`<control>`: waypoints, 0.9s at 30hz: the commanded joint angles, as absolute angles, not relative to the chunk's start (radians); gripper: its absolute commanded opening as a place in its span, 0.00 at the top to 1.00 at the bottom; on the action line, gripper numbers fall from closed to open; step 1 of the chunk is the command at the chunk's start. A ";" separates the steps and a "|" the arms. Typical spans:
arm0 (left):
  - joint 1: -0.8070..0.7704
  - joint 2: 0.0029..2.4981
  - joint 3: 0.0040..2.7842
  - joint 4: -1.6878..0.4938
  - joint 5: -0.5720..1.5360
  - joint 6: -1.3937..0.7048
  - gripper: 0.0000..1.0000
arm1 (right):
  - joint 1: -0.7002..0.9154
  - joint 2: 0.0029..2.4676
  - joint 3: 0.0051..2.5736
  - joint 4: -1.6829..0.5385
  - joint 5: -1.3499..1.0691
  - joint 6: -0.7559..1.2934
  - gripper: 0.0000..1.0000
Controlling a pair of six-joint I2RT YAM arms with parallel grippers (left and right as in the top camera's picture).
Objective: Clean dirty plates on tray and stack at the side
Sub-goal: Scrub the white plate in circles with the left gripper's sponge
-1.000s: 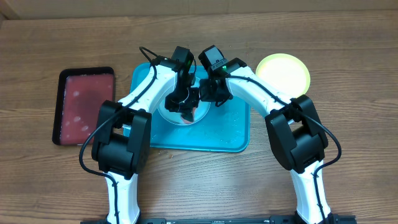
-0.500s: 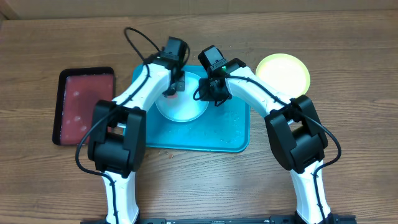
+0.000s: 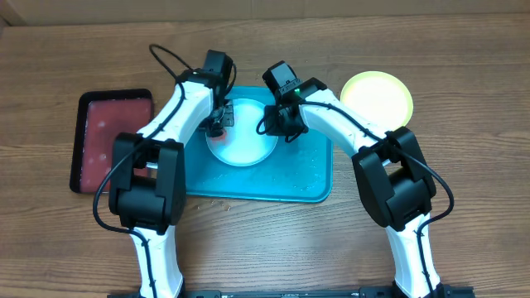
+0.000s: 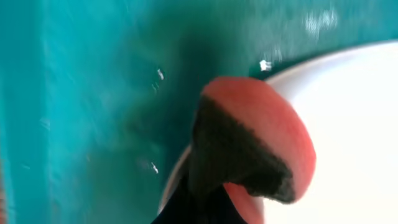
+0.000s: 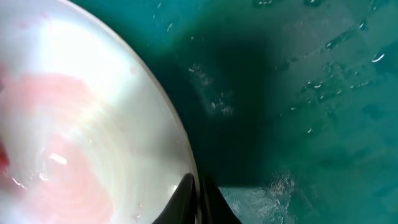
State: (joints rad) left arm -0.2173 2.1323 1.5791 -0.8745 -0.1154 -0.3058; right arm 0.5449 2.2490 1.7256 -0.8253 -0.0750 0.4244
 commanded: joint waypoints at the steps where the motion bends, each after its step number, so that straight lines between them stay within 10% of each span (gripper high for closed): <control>1: -0.208 2.138 1.573 -0.907 0.176 -0.322 0.96 | 0.542 2.237 1.720 -0.830 -0.045 0.423 0.96; 14: -0.253 2.138 1.573 -0.649 0.330 -0.329 0.96 | 0.542 2.237 1.720 -0.841 -0.046 0.423 0.96; 27: -0.251 2.138 1.573 -0.899 0.123 -0.329 0.96 | 0.542 2.237 1.720 -0.840 -0.046 0.423 0.96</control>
